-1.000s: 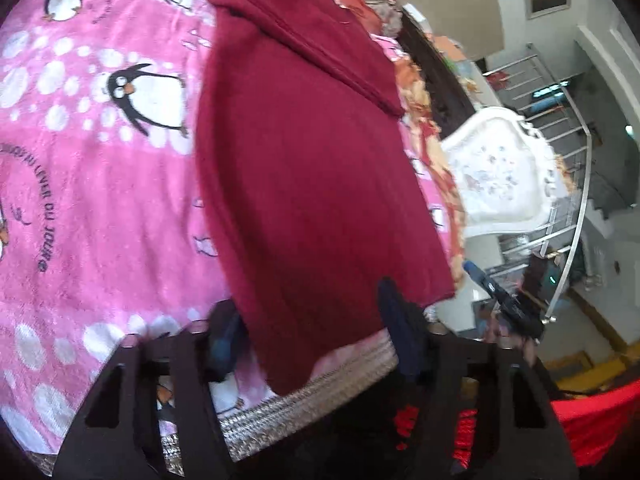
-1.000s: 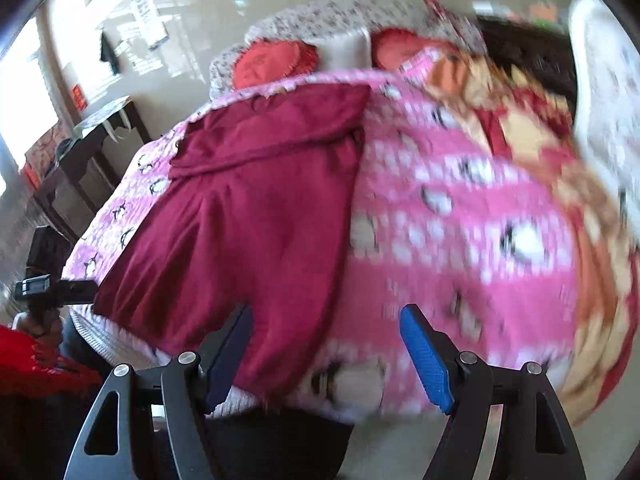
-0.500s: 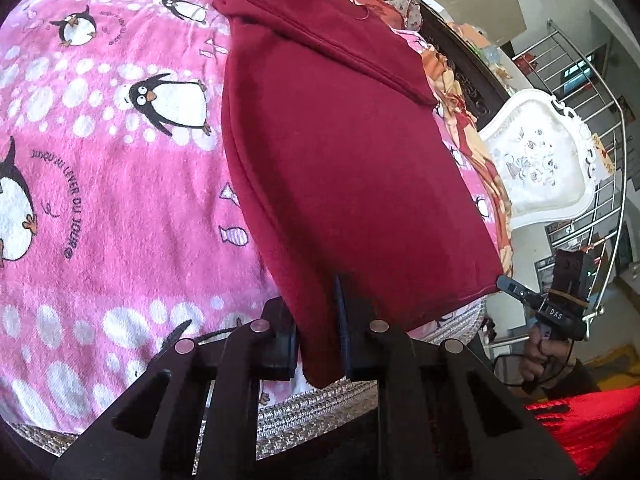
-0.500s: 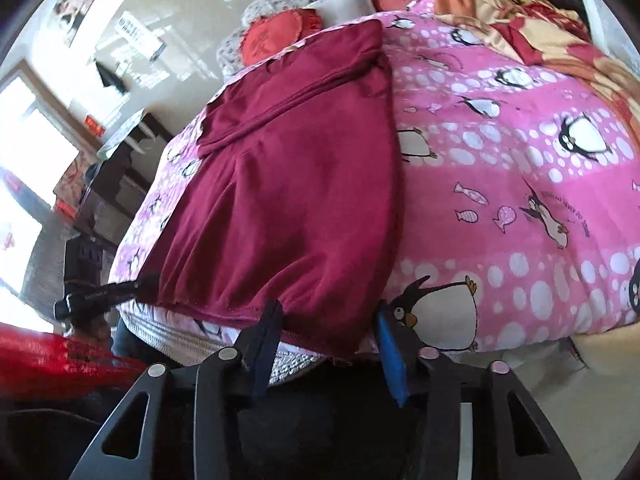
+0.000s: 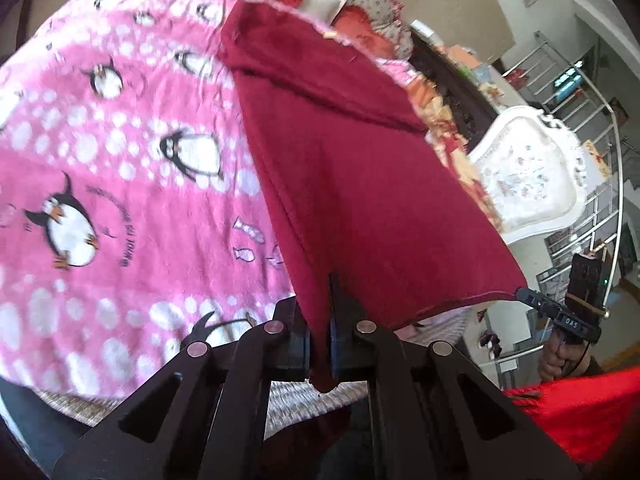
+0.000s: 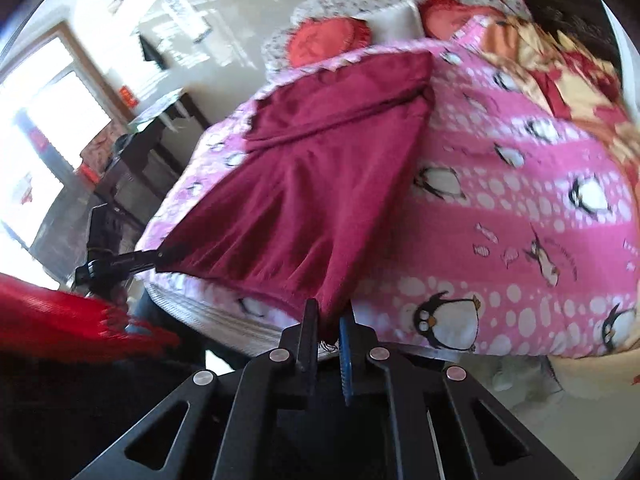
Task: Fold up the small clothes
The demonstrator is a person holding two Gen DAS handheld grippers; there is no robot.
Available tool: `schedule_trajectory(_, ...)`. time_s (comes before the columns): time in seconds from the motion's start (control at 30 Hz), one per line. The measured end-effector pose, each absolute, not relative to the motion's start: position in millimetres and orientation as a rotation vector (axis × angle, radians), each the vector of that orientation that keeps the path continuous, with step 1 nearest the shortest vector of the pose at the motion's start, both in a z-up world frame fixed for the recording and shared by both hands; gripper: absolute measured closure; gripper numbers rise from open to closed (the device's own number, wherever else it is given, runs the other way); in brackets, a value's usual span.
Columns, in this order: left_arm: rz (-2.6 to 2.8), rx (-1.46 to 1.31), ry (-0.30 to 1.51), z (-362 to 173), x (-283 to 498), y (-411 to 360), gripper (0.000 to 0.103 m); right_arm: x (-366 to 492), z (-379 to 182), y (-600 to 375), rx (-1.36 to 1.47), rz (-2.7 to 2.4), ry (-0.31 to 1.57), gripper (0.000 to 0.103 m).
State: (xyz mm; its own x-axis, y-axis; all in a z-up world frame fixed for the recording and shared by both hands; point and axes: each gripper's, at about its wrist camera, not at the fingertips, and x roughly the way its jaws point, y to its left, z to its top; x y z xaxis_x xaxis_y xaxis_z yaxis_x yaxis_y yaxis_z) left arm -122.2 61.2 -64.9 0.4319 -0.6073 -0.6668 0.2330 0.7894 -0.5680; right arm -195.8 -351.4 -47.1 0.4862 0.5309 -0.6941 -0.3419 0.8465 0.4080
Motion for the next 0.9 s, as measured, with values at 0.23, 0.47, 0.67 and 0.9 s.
schedule_trajectory(0.23,-0.628,-0.412,0.944,-21,-164,71,0.098,-230,14,-339,0.144,0.679,0.898,0.095)
schedule_trajectory(0.47,-0.665,-0.528,0.899,-11,-163,75,0.098,-223,47,-362,0.242,0.7,0.803,0.095)
schedule_trajectory(0.67,-0.571,-0.587,0.782,0,-68,71,0.098,-126,28,-368,0.321,0.593,0.706,0.095)
schedule_trajectory(0.9,-0.48,-0.502,0.775,-7,70,48,0.098,3,8,-378,0.418,0.433,0.645,0.095)
